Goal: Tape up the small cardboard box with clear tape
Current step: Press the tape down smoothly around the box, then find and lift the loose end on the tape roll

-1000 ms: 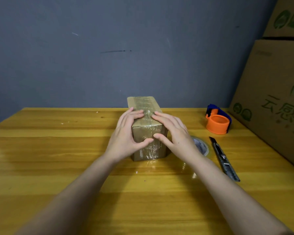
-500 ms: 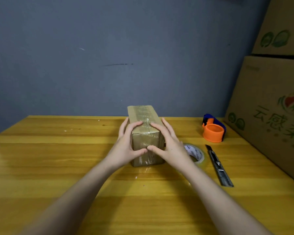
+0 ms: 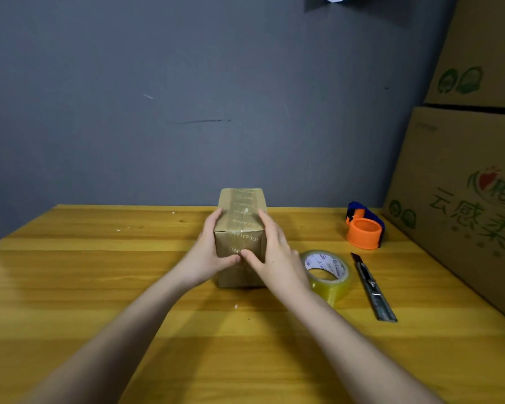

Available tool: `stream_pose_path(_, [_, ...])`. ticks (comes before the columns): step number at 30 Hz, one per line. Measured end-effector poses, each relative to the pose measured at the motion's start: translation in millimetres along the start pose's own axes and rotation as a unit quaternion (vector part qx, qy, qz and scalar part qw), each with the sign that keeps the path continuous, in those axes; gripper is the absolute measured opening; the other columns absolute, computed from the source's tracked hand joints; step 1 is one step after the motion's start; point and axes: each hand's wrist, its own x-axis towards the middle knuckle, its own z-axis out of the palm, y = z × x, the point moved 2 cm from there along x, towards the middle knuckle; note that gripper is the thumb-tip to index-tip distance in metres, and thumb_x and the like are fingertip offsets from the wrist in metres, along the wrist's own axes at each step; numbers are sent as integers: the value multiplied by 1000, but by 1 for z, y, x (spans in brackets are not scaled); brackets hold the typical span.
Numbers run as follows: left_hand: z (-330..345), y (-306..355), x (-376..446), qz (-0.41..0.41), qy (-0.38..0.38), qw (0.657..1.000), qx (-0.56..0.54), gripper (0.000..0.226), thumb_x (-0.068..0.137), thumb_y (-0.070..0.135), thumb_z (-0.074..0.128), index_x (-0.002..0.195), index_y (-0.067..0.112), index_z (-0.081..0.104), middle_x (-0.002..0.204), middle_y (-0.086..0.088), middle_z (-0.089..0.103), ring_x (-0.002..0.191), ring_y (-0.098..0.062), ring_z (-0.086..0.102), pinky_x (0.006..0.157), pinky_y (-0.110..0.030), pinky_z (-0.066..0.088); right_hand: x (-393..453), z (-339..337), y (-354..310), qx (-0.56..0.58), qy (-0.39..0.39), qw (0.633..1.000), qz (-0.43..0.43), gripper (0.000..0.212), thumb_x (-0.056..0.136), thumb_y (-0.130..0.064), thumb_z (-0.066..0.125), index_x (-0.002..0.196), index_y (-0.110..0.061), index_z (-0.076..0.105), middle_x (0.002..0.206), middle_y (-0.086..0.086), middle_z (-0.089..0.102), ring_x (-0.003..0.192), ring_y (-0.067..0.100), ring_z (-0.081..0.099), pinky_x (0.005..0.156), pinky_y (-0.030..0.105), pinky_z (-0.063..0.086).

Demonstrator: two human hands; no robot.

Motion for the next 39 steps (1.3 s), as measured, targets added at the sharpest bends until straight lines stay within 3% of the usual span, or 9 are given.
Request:
stream_pose_path(3, [4, 2, -4, -22, 14, 1000, -8, 107, 74, 7, 76, 149, 17, 0, 138, 10, 24, 133, -6, 27, 108, -21, 25, -2, -1, -3, -5, 1, 1000, 12, 85, 88, -44, 58, 148, -34, -2, 157, -4, 24, 126, 31, 50, 94, 39, 46])
stream_pose_path(10, [8, 8, -15, -40, 40, 998, -9, 117, 72, 27, 77, 148, 22, -11, 157, -4, 11, 144, -17, 17, 114, -29, 19, -6, -6, -6, 3, 19, 1000, 20, 85, 89, -44, 54, 149, -28, -4, 155, -1, 26, 129, 28, 47, 93, 39, 46])
stream_pose_path(14, [4, 29, -26, 25, 105, 985, 138, 94, 79, 38, 67, 149, 24, 6, 156, 2, 7, 144, -19, 17, 116, -37, 24, -7, -16, -2, 5, 49, 999, 0, 80, 88, -47, 54, 149, -27, 6, 153, -3, 27, 135, 20, 38, 99, 37, 43])
stream_pose_path(19, [5, 57, -24, 151, 169, 925, 307, 57, 85, 30, 56, 138, 21, 37, 148, -2, 31, 138, -20, 30, 111, -39, 27, -8, -36, 13, -13, 98, 995, -14, 62, 90, -43, 52, 143, -30, 24, 142, -7, 41, 124, 13, 48, 94, 34, 48])
stream_pose_path(24, [28, 87, -13, 218, 141, 901, 347, 43, 86, 24, 50, 129, 21, 49, 133, 3, 52, 127, -16, 46, 106, -34, 29, -12, -61, 38, -32, 126, 991, 7, 41, 91, -38, 51, 130, -30, 42, 127, -11, 55, 109, 12, 58, 82, 36, 53])
stream_pose_path(28, [55, 105, -4, 244, 105, 898, 352, 40, 87, 24, 47, 127, 22, 49, 126, 3, 55, 116, -18, 53, 94, -34, 37, -17, -81, 60, -36, 135, 989, 49, 32, 91, -34, 52, 122, -31, 49, 107, -11, 65, 91, 14, 65, 76, 37, 54])
stream_pose_path(31, [77, 109, 3, 238, 70, 895, 372, 43, 87, 24, 47, 130, 21, 47, 126, 1, 54, 115, -20, 54, 90, -35, 38, -22, -89, 77, -48, 137, 987, 73, 26, 91, -31, 52, 117, -31, 53, 103, -11, 67, 91, 17, 65, 76, 40, 55])
stream_pose_path(39, [123, 100, 5, 195, -31, 893, 404, 40, 91, 26, 41, 130, 19, 46, 126, -2, 55, 118, -23, 50, 97, -38, 33, -26, -87, 112, -36, 141, 984, 104, 16, 93, -27, 49, 105, -31, 60, 105, -9, 69, 94, 17, 65, 77, 41, 55])
